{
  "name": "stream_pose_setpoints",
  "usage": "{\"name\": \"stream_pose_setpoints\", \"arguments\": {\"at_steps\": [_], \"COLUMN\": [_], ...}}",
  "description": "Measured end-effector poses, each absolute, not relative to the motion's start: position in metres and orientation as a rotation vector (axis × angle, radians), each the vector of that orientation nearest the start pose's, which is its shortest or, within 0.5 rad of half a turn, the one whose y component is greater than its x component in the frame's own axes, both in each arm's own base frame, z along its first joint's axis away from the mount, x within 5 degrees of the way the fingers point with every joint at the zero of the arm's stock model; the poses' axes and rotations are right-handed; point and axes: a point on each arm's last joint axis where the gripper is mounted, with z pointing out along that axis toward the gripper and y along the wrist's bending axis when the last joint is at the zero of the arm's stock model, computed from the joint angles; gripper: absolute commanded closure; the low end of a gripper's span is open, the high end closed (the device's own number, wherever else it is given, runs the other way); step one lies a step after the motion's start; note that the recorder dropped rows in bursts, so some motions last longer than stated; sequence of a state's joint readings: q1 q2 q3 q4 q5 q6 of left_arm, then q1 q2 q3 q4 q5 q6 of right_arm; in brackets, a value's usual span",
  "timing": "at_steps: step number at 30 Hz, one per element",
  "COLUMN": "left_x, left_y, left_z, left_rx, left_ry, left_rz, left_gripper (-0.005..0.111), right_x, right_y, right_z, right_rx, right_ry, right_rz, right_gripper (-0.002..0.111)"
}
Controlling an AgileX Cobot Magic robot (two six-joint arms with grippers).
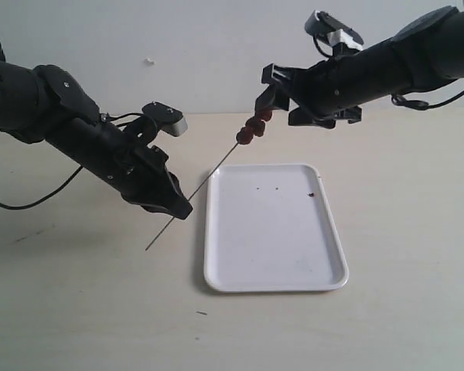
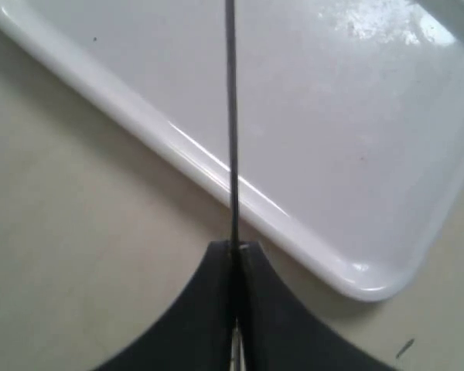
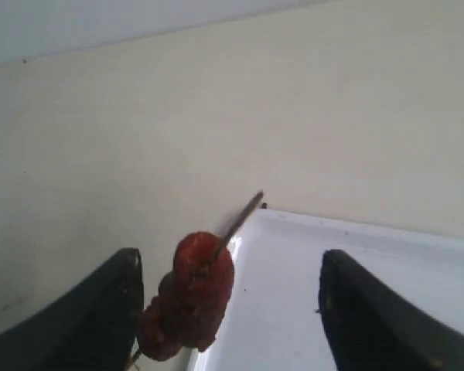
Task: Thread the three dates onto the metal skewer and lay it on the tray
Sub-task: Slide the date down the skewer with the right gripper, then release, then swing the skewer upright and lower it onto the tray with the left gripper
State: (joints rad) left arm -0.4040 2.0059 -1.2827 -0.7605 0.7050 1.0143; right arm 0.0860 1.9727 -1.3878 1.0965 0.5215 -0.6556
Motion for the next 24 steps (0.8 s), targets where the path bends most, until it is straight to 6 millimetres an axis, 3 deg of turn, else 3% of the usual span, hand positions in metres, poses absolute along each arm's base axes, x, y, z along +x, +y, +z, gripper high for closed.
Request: {"name": "stream_pose_setpoints", "arguments": {"at_steps": [6,10,15,24], "left_x": [0.345,0.339,0.327,0.294], "left_y": [-0.191,-0.188,-0.197,-0.250], "left_z": [0.149,0.143,0.137,0.139], "left_rx": [1.142,1.028,0.856,0.776], "left_ry": [2.509,2.604,2.642,2.553], "left_rz": [-0.644,-0.688,-0.854,-1.128], "left_gripper": [0.107,0.107,0.107,0.107], "right_x": [0.418,0.400,0.388,0.390], "right_y": [0.056,0.051,0.045,0.041], "right_z": [0.248,0.255,0.233,0.237], "right_rx": [-0.106,-0.270,-0.357,-0.303], "right_ry": [2.312,2.319,2.326,2.251], "right_rz": [0.626,0.489,0.365,0.314], "right_gripper": [0.052,0.073,0.108,0.108]}}
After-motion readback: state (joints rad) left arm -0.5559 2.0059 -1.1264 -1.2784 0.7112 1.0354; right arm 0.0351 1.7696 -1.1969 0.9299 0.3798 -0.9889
